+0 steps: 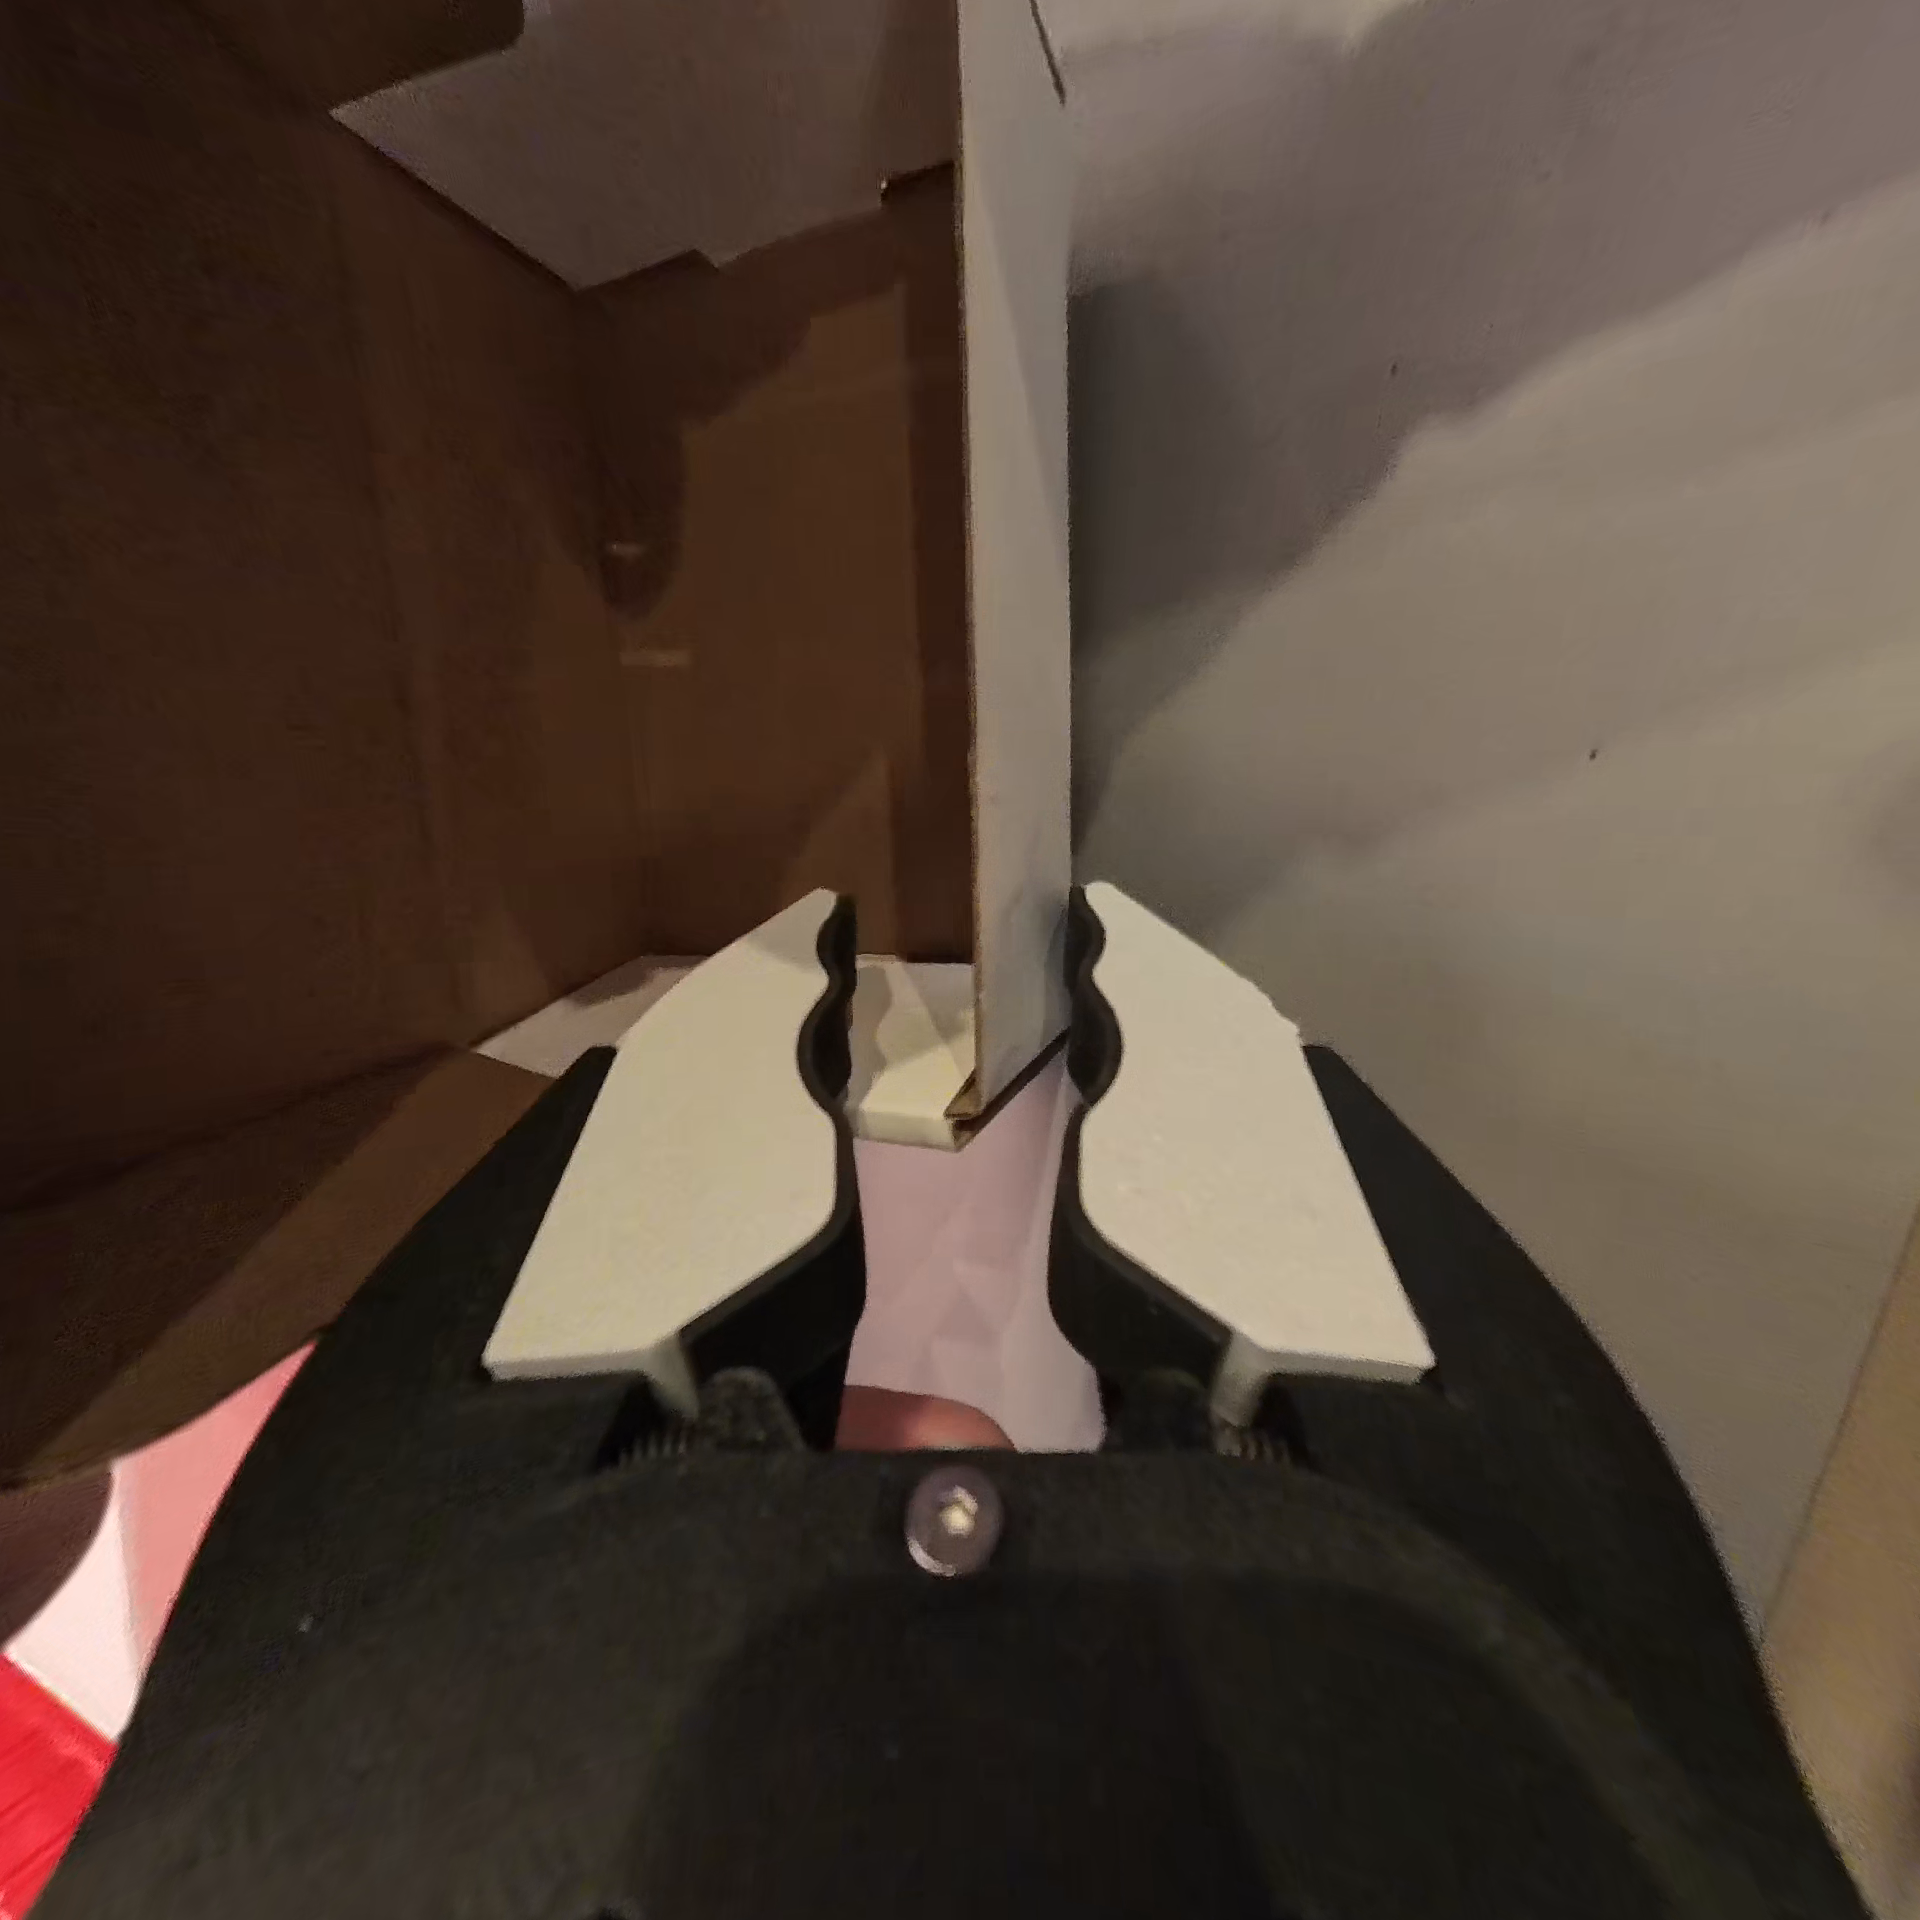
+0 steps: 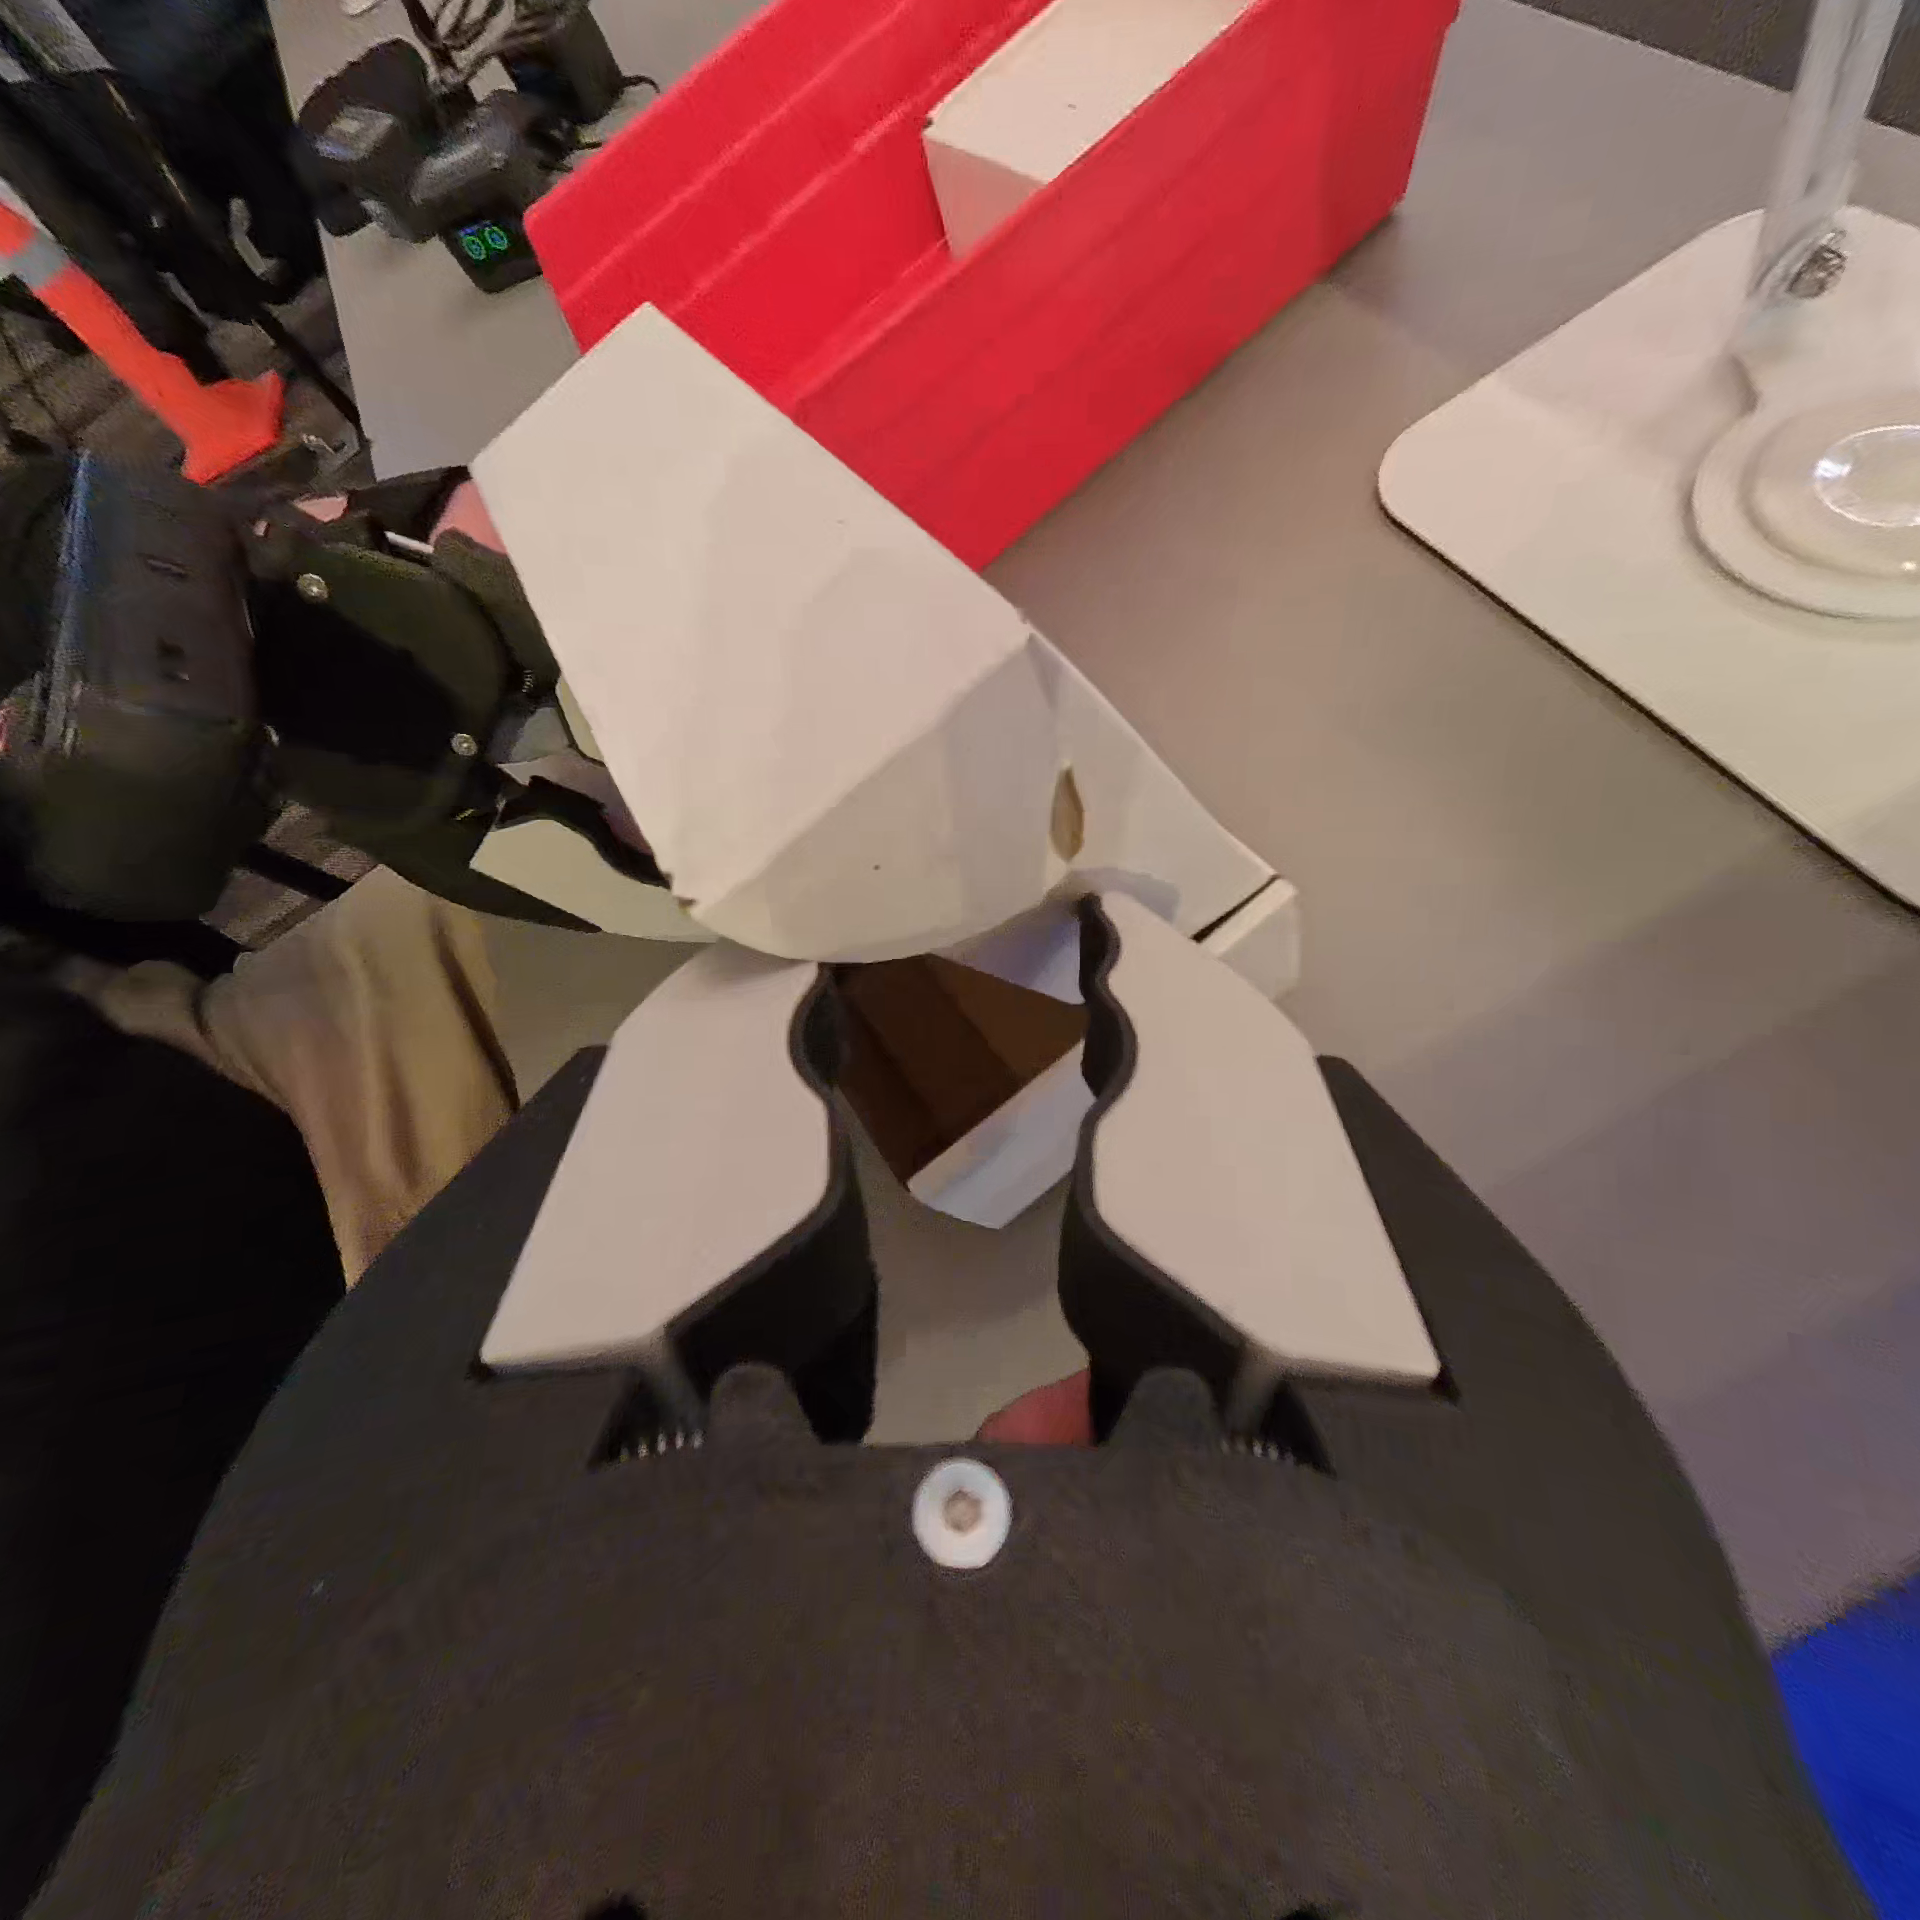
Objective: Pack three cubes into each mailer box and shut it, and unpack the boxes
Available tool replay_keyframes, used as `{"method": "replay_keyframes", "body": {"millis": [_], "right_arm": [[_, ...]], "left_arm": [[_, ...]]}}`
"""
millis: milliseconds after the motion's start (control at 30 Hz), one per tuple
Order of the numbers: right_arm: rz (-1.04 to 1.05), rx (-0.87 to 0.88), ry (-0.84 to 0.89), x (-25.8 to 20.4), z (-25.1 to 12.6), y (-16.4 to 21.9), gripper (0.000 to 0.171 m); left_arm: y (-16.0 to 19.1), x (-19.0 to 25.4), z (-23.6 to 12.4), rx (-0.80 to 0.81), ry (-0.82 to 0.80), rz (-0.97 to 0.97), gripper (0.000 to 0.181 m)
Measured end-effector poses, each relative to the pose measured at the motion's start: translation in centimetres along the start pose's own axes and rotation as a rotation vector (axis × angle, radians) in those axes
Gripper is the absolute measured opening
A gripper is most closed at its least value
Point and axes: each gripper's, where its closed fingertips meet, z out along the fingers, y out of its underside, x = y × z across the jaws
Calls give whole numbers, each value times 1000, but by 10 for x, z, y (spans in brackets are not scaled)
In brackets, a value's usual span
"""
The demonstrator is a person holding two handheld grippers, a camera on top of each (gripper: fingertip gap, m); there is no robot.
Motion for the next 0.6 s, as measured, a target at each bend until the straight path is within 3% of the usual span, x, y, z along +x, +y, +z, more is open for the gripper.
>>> {"method": "replay_keyframes", "body": {"millis": [33,433,600], "right_arm": [[-7,-22,-9,-2,1,3,42],[26,-118,21,4,9,29,46],[29,-171,47,10,17,43,35]], "left_arm": [[1,0,0,-1,-1,-1,39],[-2,1,0,32,22,-14,51],[12,2,-13,21,97,-111,66]]}}
